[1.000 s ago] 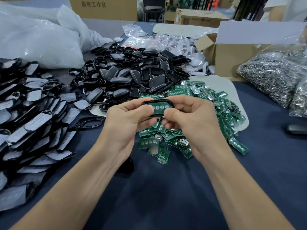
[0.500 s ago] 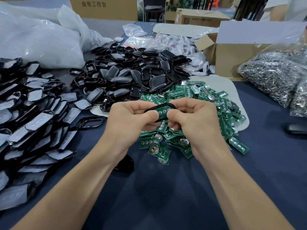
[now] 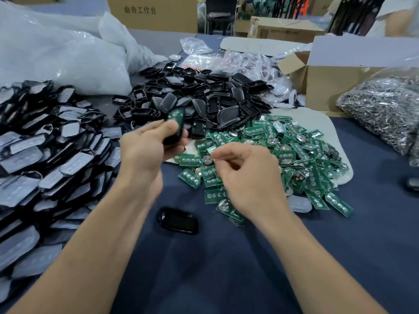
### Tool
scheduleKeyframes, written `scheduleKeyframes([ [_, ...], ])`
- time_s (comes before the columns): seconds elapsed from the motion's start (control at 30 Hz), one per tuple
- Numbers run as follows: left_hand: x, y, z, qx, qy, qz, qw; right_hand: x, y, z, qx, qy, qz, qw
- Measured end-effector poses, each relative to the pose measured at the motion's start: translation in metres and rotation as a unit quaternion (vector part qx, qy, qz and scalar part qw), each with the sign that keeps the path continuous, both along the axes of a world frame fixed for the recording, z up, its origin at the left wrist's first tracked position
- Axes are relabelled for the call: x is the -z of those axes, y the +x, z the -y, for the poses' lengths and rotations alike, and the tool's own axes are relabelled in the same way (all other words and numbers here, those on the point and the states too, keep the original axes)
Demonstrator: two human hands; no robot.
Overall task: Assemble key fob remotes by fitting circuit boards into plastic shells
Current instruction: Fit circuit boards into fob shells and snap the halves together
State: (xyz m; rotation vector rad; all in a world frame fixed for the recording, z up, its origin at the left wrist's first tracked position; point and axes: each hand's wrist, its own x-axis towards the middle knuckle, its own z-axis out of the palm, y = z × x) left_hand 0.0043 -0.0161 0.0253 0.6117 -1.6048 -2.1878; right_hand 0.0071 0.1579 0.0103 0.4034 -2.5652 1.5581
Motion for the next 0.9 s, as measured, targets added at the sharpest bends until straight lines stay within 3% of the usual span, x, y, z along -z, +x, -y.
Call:
scheduleKeyframes([
  [0.13,0.000,-0.005,0.030,-0.071,0.042,-0.001,0.997,-0.006,-0.002,0.050,-0.071,0.100,-0.070,0.990],
  [0.3,0.000,-0.006,0.049,-0.144,0.050,0.026,0.988,-0.008,-0.013,0.106,-0.192,0.224,-0.075,0.953],
  [0.47,-0.001,-0.003,0.055,-0.157,0.066,0.019,0.985,-0.002,-0.018,0.127,-0.213,0.325,-0.104,0.916],
  [0.6,-0.004,-0.005,0.059,-0.171,0.080,-0.025,0.982,-0.004,-0.011,0.111,-0.168,0.302,-0.146,0.927],
  [0.73,-0.004,-0.003,0.059,-0.155,0.066,-0.031,0.985,-0.007,-0.013,0.077,-0.068,0.164,-0.074,0.981],
  [0.9,-0.003,-0.004,0.052,-0.137,0.047,-0.030,0.989,-0.006,-0.016,0.057,-0.100,0.162,0.008,0.982],
])
